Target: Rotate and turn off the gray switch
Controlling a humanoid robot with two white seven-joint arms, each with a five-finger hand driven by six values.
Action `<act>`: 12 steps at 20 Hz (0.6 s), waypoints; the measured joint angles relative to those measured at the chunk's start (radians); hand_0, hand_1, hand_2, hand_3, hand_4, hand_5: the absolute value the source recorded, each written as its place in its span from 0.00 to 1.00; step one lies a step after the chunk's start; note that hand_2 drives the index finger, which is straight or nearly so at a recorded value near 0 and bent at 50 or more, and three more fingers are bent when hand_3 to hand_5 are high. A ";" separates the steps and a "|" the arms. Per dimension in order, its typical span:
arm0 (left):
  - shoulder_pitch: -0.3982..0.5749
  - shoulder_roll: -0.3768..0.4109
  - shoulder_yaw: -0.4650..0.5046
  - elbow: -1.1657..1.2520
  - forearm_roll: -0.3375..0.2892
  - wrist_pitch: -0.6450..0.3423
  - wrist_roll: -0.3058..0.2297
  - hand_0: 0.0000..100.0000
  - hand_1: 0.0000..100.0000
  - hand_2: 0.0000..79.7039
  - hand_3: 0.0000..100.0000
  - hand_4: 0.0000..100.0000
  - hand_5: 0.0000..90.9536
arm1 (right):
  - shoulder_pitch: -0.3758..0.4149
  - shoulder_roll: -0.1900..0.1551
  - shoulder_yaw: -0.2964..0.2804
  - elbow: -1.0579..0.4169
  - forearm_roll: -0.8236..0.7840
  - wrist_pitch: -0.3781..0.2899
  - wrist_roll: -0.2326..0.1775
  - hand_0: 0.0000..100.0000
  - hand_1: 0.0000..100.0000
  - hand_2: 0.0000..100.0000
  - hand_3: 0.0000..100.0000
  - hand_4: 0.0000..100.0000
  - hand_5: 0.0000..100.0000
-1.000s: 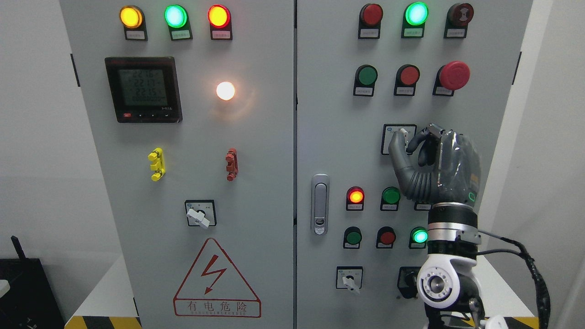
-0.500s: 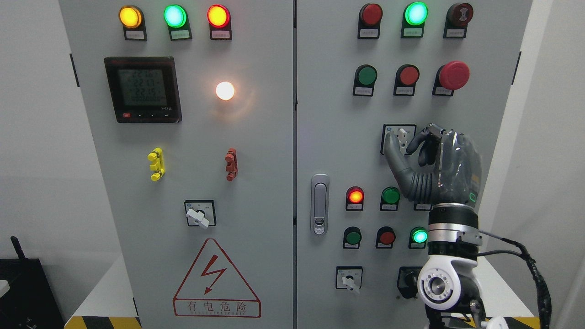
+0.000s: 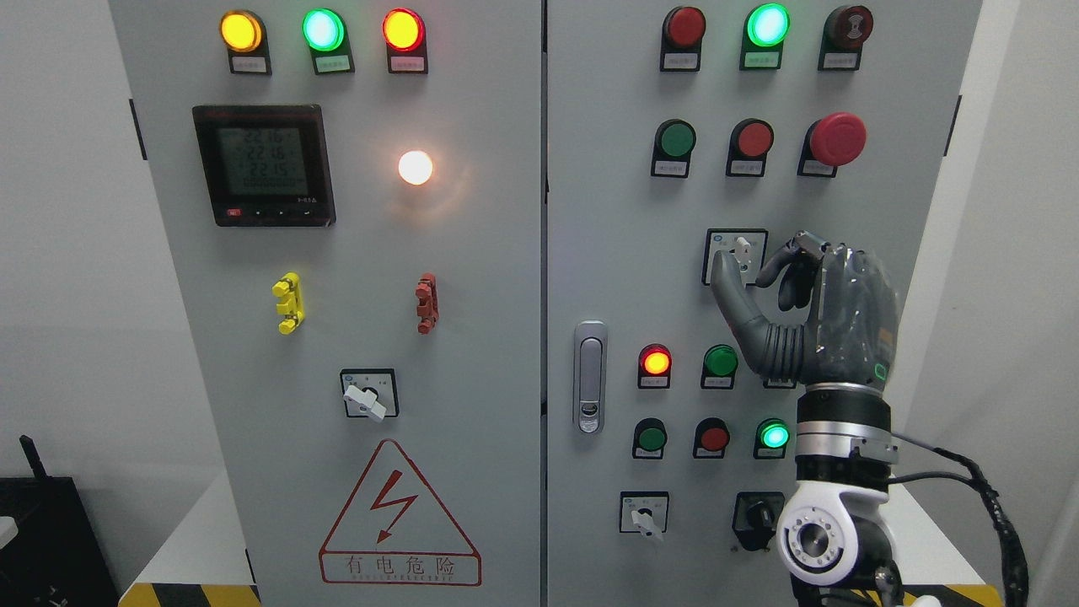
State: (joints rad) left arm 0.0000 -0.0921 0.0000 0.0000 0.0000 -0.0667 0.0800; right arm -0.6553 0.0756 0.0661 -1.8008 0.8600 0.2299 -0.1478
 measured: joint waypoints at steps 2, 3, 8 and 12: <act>0.000 0.000 0.000 0.000 0.000 0.000 0.000 0.12 0.39 0.00 0.00 0.00 0.00 | 0.026 -0.003 0.000 -0.025 0.000 -0.033 -0.003 0.21 0.37 0.73 1.00 1.00 1.00; 0.000 0.000 0.000 0.000 0.000 0.000 0.000 0.12 0.39 0.00 0.00 0.00 0.00 | 0.042 -0.006 0.000 -0.039 0.000 -0.049 -0.004 0.20 0.37 0.72 1.00 1.00 1.00; 0.000 0.000 0.000 0.000 0.000 0.000 0.000 0.12 0.39 0.00 0.00 0.00 0.00 | 0.120 -0.032 -0.001 -0.108 0.000 -0.158 -0.051 0.21 0.35 0.61 0.97 0.87 0.85; 0.000 0.000 0.000 0.000 0.000 0.000 0.000 0.12 0.39 0.00 0.00 0.00 0.00 | 0.186 -0.064 -0.001 -0.156 0.000 -0.241 -0.066 0.25 0.29 0.51 0.68 0.50 0.38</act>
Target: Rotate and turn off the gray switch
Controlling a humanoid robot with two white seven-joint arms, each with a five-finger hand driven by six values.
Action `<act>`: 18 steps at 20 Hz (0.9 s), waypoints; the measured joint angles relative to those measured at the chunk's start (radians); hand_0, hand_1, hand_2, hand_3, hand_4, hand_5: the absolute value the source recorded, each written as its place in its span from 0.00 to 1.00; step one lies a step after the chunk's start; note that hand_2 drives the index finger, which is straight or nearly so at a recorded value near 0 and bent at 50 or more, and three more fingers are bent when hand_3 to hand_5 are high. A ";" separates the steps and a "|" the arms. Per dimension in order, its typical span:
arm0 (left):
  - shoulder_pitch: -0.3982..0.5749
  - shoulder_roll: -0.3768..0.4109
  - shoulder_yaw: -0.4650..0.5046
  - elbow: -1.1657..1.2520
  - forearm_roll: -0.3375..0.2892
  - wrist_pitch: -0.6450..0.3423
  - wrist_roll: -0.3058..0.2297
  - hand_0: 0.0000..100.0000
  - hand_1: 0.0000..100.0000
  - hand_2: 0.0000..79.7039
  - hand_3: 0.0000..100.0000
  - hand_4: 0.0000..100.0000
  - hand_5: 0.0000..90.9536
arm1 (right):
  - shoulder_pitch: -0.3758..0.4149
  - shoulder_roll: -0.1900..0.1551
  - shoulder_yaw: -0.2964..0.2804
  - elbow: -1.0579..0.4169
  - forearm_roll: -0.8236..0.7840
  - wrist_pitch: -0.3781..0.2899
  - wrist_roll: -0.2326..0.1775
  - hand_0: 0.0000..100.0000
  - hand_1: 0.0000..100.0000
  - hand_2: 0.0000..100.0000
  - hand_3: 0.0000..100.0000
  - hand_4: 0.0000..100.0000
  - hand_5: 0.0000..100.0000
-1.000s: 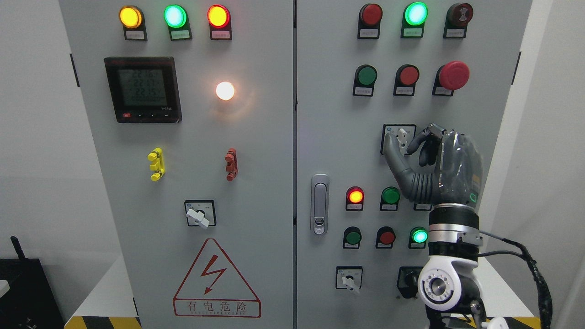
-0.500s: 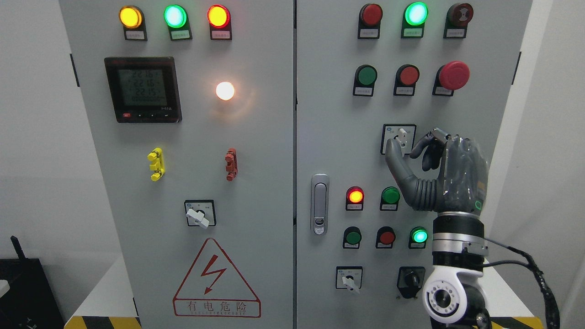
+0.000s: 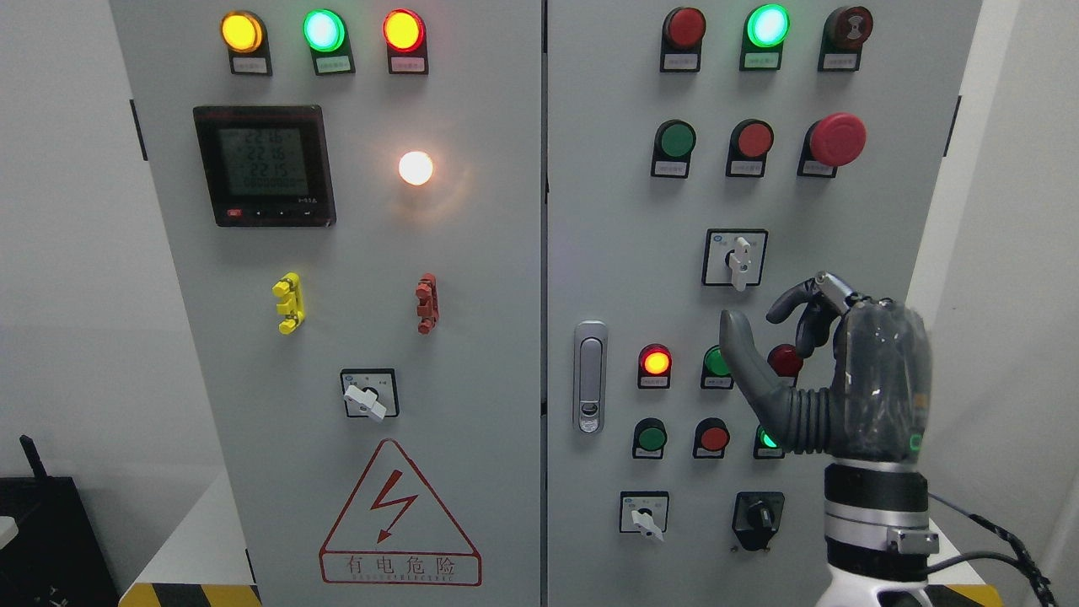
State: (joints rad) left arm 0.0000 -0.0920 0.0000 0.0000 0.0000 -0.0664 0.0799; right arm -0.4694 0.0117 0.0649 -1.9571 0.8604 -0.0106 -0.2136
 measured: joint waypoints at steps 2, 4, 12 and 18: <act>0.000 0.000 0.000 0.000 0.000 0.000 0.000 0.12 0.39 0.00 0.00 0.00 0.00 | 0.029 -0.014 0.000 -0.020 0.000 -0.034 -0.001 0.26 0.28 0.37 0.43 0.27 0.17; 0.000 0.000 0.000 0.000 0.000 0.000 0.000 0.12 0.39 0.00 0.00 0.00 0.00 | 0.055 -0.031 0.000 -0.039 0.000 -0.050 -0.001 0.26 0.27 0.28 0.30 0.15 0.02; 0.000 0.000 0.000 0.000 0.000 0.004 0.000 0.12 0.39 0.00 0.00 0.00 0.00 | 0.113 -0.095 -0.002 -0.084 0.000 -0.066 0.000 0.26 0.24 0.20 0.18 0.05 0.00; 0.000 0.000 0.000 0.000 0.000 0.005 0.000 0.12 0.39 0.00 0.00 0.00 0.00 | 0.129 -0.123 -0.001 -0.104 0.000 -0.082 0.002 0.26 0.23 0.19 0.18 0.05 0.00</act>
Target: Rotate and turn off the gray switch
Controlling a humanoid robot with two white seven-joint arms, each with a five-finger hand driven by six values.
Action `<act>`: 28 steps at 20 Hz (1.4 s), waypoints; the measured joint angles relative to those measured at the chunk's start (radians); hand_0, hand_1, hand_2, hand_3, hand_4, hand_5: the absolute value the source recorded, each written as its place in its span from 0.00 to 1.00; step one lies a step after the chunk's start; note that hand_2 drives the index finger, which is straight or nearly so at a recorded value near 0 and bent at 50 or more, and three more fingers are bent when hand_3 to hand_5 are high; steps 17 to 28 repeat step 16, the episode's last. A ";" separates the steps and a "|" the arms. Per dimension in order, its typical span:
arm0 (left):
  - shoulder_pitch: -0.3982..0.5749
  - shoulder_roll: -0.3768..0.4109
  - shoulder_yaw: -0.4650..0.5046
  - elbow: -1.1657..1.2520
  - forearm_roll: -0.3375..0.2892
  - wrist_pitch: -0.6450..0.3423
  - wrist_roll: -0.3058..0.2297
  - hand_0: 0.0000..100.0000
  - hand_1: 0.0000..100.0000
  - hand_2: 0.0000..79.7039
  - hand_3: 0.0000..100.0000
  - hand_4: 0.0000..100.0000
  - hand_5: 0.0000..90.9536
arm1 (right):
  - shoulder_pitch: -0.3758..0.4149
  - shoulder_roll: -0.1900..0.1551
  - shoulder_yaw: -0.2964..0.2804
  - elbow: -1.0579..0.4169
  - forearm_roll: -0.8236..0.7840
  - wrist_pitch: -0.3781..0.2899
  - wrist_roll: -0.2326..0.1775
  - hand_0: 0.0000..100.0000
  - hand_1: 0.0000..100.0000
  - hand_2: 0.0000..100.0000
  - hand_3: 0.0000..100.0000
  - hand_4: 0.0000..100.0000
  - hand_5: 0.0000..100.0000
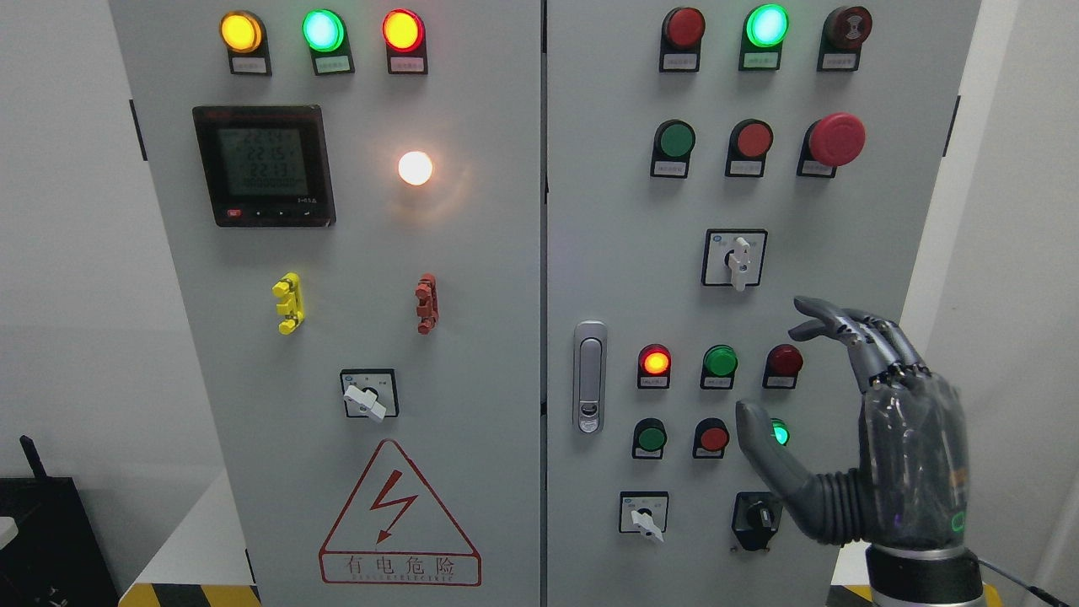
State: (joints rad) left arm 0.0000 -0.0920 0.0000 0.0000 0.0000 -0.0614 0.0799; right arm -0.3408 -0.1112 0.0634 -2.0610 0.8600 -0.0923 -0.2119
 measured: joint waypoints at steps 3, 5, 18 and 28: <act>0.000 0.000 0.000 0.000 0.000 -0.003 0.000 0.12 0.39 0.00 0.00 0.00 0.00 | 0.008 -0.010 0.000 -0.006 0.000 -0.009 0.000 0.26 0.23 0.19 0.18 0.04 0.00; 0.000 0.000 0.000 0.000 0.000 -0.004 0.000 0.12 0.39 0.00 0.00 0.00 0.00 | 0.013 -0.015 0.000 -0.009 0.000 -0.011 0.000 0.26 0.24 0.19 0.18 0.04 0.00; 0.000 0.000 0.000 0.000 0.000 -0.005 0.000 0.12 0.39 0.00 0.00 0.00 0.00 | 0.032 -0.033 0.000 -0.019 0.000 -0.012 0.003 0.25 0.25 0.16 0.18 0.04 0.00; 0.000 0.000 0.000 0.000 0.000 -0.005 0.000 0.12 0.39 0.00 0.00 0.00 0.00 | 0.032 -0.033 0.000 -0.019 0.000 -0.012 0.003 0.25 0.25 0.16 0.18 0.04 0.00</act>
